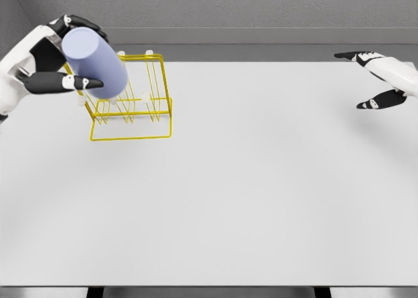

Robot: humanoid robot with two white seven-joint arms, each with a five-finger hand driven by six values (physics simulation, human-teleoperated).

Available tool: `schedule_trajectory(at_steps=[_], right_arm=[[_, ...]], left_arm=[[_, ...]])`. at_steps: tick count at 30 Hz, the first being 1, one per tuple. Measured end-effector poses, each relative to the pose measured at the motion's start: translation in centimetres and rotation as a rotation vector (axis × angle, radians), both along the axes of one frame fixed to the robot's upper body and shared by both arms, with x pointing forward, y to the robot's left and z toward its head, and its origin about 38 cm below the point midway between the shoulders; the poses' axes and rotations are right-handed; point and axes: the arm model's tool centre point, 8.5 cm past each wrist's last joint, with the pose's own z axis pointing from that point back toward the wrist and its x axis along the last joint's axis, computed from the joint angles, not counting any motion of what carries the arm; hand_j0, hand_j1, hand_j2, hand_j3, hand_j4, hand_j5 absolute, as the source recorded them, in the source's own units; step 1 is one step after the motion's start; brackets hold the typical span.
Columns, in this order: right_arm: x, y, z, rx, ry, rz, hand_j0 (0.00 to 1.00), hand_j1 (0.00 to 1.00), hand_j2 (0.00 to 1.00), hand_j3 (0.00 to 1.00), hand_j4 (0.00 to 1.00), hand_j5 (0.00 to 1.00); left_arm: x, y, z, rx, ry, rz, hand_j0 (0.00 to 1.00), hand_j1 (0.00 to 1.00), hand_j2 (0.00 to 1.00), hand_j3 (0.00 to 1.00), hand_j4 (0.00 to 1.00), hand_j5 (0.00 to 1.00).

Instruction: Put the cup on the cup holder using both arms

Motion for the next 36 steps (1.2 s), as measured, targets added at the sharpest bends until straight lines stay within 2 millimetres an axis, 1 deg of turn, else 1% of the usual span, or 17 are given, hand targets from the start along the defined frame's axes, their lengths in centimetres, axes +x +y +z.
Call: schedule_trajectory(at_steps=[8, 13, 22, 36], right_arm=[[0.0, -0.1, 0.1, -0.002, 0.000, -0.002, 1.00, 1.00, 1.00, 1.00, 1.00, 1.00], [0.0, -0.1, 0.1, -0.002, 0.000, -0.002, 1.00, 1.00, 1.00, 1.00, 1.00, 1.00], [0.0, -0.1, 0.1, -0.002, 0.000, -0.002, 1.00, 1.00, 1.00, 1.00, 1.00, 1.00], [0.0, -0.2, 0.1, -0.003, -0.001, -0.003, 1.00, 1.00, 1.00, 1.00, 1.00, 1.00]], left_arm=[[0.6, 0.5, -0.4, 0.007, 0.026, 0.023, 0.47, 0.47, 0.47, 0.47, 0.47, 0.47], [1.0, 0.8, -1.2, 0.007, 0.052, 0.040, 0.47, 0.47, 0.47, 0.47, 0.47, 0.47], [1.6, -0.1, -2.9, -0.015, 0.082, 0.043, 0.47, 0.47, 0.47, 0.47, 0.47, 0.47], [1.4, 0.2, -3.6, -0.006, 0.100, 0.050, 0.47, 0.47, 0.47, 0.47, 0.47, 0.47]])
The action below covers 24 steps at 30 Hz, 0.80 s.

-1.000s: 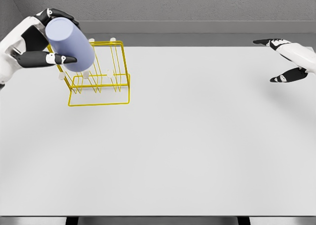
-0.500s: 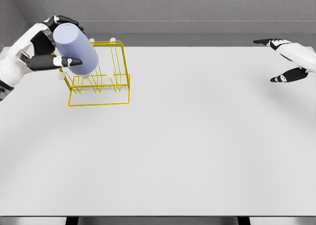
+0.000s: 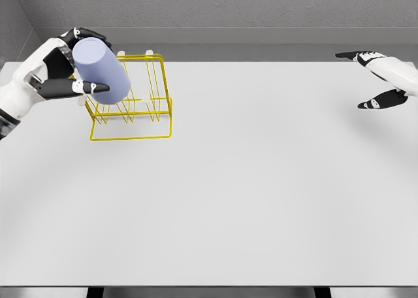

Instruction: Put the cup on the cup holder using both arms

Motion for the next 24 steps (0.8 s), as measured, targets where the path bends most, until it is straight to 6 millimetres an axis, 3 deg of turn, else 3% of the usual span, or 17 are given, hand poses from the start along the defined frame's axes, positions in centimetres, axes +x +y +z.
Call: schedule_trajectory(at_steps=[3, 4, 5, 7, 18, 24], right_arm=[[0.0, -0.1, 0.0, -0.001, 0.000, -0.001, 1.00, 1.00, 1.00, 1.00, 1.00, 1.00], [0.0, -0.1, 0.0, -0.001, 0.000, -0.001, 1.00, 1.00, 1.00, 1.00, 1.00, 1.00], [0.0, -0.1, 0.1, -0.001, -0.001, -0.002, 1.00, 1.00, 1.00, 1.00, 1.00, 1.00], [0.0, -0.1, 0.1, -0.002, -0.001, -0.002, 1.00, 1.00, 1.00, 1.00, 1.00, 1.00], [0.0, -0.6, -0.2, -0.003, 0.006, -0.015, 1.00, 1.00, 1.00, 1.00, 1.00, 1.00], [0.0, -0.6, -0.2, -0.003, 0.007, -0.016, 1.00, 1.00, 1.00, 1.00, 1.00, 1.00]], left_arm=[[0.0, 0.0, 0.0, 0.000, -0.001, 0.000, 0.53, 0.53, 0.53, 0.53, 0.53, 0.53], [0.0, 0.0, -0.1, 0.000, 0.001, 0.000, 0.60, 0.60, 0.60, 0.60, 0.60, 0.60], [0.0, 0.0, 0.0, 0.001, -0.001, 0.000, 0.77, 0.77, 0.77, 0.77, 0.77, 0.77], [0.0, 0.0, 0.0, 0.002, -0.003, -0.002, 0.99, 0.99, 0.99, 0.99, 0.99, 0.99], [-0.4, -0.3, 0.2, 0.010, -0.010, -0.029, 1.00, 1.00, 1.00, 1.00, 1.00, 1.00], [-3.8, -1.7, 2.6, 0.149, -0.180, -0.260, 1.00, 1.00, 1.00, 1.00, 1.00, 1.00]])
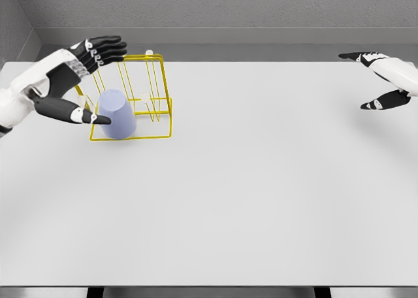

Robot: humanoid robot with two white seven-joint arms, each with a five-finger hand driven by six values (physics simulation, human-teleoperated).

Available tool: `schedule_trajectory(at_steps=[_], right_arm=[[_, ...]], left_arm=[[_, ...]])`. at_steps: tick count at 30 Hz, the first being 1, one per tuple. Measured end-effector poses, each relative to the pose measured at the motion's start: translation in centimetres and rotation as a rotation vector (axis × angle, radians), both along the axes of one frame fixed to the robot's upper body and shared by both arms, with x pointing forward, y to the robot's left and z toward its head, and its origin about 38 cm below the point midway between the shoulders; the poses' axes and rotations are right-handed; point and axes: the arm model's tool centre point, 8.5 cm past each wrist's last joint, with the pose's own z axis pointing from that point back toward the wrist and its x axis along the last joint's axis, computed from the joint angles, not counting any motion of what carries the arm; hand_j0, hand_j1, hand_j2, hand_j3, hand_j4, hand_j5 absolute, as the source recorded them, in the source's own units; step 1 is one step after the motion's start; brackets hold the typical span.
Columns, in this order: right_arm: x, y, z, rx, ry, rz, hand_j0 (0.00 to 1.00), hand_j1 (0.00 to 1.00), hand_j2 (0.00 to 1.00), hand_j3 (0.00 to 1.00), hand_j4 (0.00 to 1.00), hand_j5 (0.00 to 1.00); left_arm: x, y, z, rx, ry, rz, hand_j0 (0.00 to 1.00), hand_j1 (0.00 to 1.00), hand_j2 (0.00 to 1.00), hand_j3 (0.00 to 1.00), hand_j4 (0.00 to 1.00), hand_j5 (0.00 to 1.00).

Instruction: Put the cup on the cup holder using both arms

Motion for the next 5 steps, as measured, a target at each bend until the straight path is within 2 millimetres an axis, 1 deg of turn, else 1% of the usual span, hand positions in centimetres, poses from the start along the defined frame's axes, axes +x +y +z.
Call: schedule_trajectory(at_steps=[1, 3, 5], right_arm=[[0.0, 0.0, 0.0, 0.000, 0.000, 0.000, 1.00, 1.00, 1.00, 1.00, 1.00, 1.00], [0.0, 0.0, 0.0, -0.001, 0.000, 0.000, 1.00, 1.00, 1.00, 1.00, 1.00, 1.00], [0.0, -0.1, -0.1, -0.001, 0.002, -0.001, 1.00, 1.00, 1.00, 1.00, 1.00, 1.00]], left_arm=[[-0.7, -0.2, 0.6, 0.019, -0.069, -0.031, 1.00, 1.00, 1.00, 1.00, 1.00, 1.00], [-2.4, 0.2, -0.3, 0.063, -0.125, -0.071, 1.00, 1.00, 1.00, 1.00, 1.00, 1.00], [-3.6, 0.4, -0.9, 0.094, -0.145, -0.101, 1.00, 1.00, 1.00, 1.00, 1.00, 1.00]])
